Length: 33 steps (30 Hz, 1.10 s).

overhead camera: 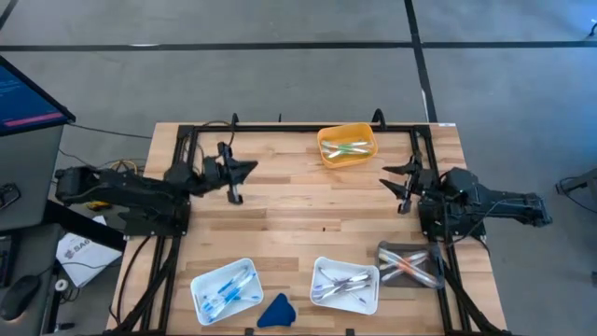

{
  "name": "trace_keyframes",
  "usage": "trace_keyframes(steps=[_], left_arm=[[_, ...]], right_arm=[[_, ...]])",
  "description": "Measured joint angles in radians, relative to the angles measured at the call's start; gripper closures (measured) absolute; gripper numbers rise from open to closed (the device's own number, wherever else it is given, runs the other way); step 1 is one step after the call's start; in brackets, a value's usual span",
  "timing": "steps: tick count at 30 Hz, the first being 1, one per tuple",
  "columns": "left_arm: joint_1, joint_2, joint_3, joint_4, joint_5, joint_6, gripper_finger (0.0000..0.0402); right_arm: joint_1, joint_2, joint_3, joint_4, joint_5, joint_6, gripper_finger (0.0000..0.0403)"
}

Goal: Pick & Place Toothbrushes
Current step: Return to Home Position

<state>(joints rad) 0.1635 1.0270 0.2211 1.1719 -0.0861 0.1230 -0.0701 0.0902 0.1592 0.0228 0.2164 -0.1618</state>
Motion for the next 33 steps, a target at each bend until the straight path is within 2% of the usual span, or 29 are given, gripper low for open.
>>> trace_keyframes(steps=[6,9,12,16,20,25,33], left_arm=[[0.144,0.096,0.001,0.004,0.117,-0.107,0.0398],[0.165,0.140,-0.008,0.004,0.197,-0.145,0.0398],[0.165,0.155,-0.047,0.004,0.216,-0.186,0.0398],[0.125,0.154,-0.131,0.075,0.193,-0.255,0.0398],[0.052,0.155,-0.214,0.210,0.108,-0.282,0.0398],[-0.032,0.138,-0.216,0.209,0.094,-0.229,0.0398],[-0.091,0.084,-0.216,0.156,0.093,-0.233,0.0398]], right_arm=[[-0.102,0.000,0.000,-0.068,0.001,-0.001,0.0238],[-0.140,0.000,0.000,-0.093,-0.009,0.019,0.0236],[-0.152,0.000,0.000,-0.123,-0.034,0.023,0.0235],[-0.154,0.000,0.000,-0.122,-0.038,0.061,0.0236],[-0.150,0.000,0.000,-0.113,-0.039,0.095,0.0238],[-0.132,-0.001,0.000,-0.106,-0.039,0.100,0.0237],[-0.112,0.000,0.000,-0.119,-0.039,0.102,0.0235]])
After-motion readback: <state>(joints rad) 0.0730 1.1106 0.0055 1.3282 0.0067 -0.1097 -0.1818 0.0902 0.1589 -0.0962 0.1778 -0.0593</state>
